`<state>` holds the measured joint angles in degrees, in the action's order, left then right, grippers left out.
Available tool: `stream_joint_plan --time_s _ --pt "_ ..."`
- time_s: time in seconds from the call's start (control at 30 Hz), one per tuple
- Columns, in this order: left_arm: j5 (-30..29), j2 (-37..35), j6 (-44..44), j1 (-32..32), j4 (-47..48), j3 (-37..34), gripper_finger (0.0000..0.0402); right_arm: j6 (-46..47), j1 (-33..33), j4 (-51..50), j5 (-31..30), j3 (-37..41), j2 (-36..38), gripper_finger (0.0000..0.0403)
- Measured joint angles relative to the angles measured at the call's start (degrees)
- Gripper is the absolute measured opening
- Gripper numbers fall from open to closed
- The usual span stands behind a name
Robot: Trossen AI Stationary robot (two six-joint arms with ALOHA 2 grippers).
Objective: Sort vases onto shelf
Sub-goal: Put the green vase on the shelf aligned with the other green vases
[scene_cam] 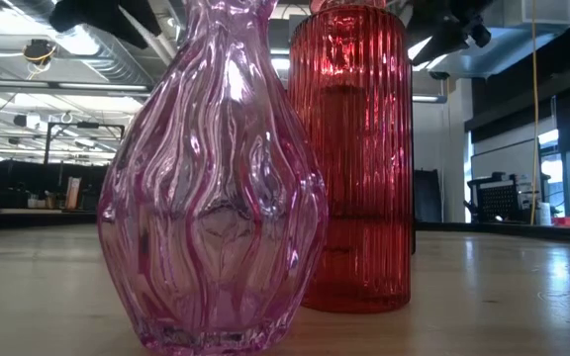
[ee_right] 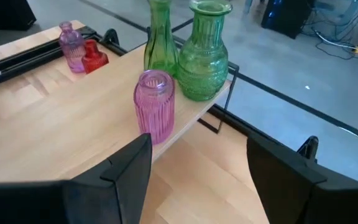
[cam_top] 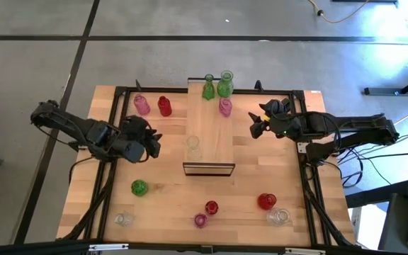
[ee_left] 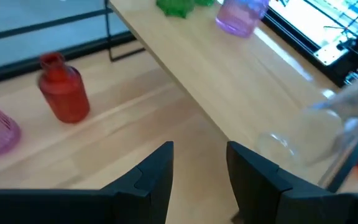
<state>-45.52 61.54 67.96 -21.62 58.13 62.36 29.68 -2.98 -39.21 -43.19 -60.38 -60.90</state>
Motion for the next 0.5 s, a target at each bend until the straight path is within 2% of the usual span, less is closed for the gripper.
stream_joint_plan --time_s 0.2,0.5 --pt "0.3 0.1 3.6 -4.4 -5.8 -3.6 0.0142 0.1 0.0 -0.4 2.4 0.0 0.0 0.0241" --pt "12.9 0.1 3.7 -9.7 -10.6 -3.9 0.0142 0.4 0.0 -0.4 2.9 0.0 0.0 0.0241"
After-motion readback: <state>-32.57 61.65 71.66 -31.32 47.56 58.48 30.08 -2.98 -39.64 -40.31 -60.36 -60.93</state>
